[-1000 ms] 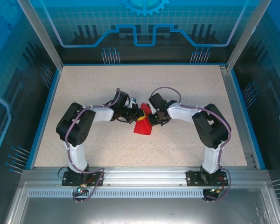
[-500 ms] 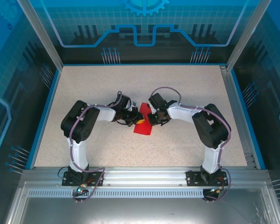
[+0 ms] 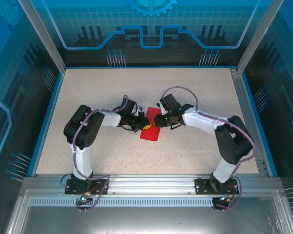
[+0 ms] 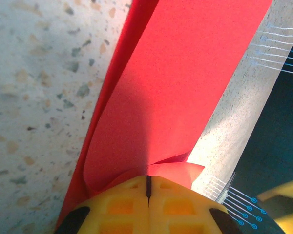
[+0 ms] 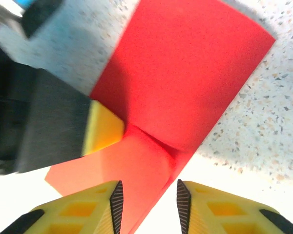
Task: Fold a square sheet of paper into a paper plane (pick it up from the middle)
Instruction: Fold the triangle a second time at the center of the table.
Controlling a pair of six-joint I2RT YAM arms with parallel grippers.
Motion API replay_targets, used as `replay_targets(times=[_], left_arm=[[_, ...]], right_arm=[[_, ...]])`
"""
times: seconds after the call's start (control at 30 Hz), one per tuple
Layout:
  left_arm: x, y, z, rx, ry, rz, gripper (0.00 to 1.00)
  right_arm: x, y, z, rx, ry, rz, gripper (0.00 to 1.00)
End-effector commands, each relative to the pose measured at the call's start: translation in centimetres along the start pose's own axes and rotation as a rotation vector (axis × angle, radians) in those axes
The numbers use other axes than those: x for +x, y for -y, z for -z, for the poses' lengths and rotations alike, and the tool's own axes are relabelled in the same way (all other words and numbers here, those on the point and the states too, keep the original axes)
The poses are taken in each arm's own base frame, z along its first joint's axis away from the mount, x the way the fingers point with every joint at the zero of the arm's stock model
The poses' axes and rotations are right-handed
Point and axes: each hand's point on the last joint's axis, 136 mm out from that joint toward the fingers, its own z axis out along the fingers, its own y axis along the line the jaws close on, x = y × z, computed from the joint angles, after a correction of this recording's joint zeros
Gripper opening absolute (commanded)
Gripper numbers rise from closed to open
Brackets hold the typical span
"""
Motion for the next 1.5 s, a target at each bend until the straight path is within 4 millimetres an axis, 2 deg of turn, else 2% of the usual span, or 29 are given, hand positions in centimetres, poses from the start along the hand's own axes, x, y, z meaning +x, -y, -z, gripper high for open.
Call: replay_targets(times=[0.0, 0.1, 0.23, 0.33, 0.53, 0.87, 1.33, 1.47], left_arm=[[0.3, -2.0, -0.4, -0.069, -0.006, 0.012, 0.01], [0.2, -1.9, -0.5, -0.066, -0.007, 0.01, 0.01], [0.3, -2.0, -0.5, -0.067, -0.009, 0.01, 0.01], [0.3, -1.9, -0.5, -0.066, -0.011, 0.009, 0.01], [0.2, -1.8, -0.5, -0.064, -0.01, 0.008, 0.01], [0.4, -2.0, -0.5, -0.066, -0.015, 0.007, 0.01], [0.5, -2.3, -0.6, -0.075, -0.018, 0.013, 0.01], [0.5, -2.4, -0.6, -0.079, -0.019, 0.015, 0.0]], right_arm=[[0.4, -2.4, 1.1, -0.171, 0.007, -0.061, 0.26], [1.0, -4.9, 0.6, -0.283, -0.02, -0.091, 0.11], [2.2, -6.4, -1.1, -0.335, -0.066, -0.145, 0.05], [3.0, -6.6, -2.4, -0.332, -0.104, -0.177, 0.04], [4.1, -5.3, -4.3, -0.27, -0.143, -0.209, 0.03], [5.2, -3.6, -5.9, -0.223, -0.183, -0.237, 0.05], [7.7, -1.5, -7.0, -0.179, -0.251, -0.278, 0.06], [7.6, -1.2, -6.7, -0.191, -0.243, -0.308, 0.06]])
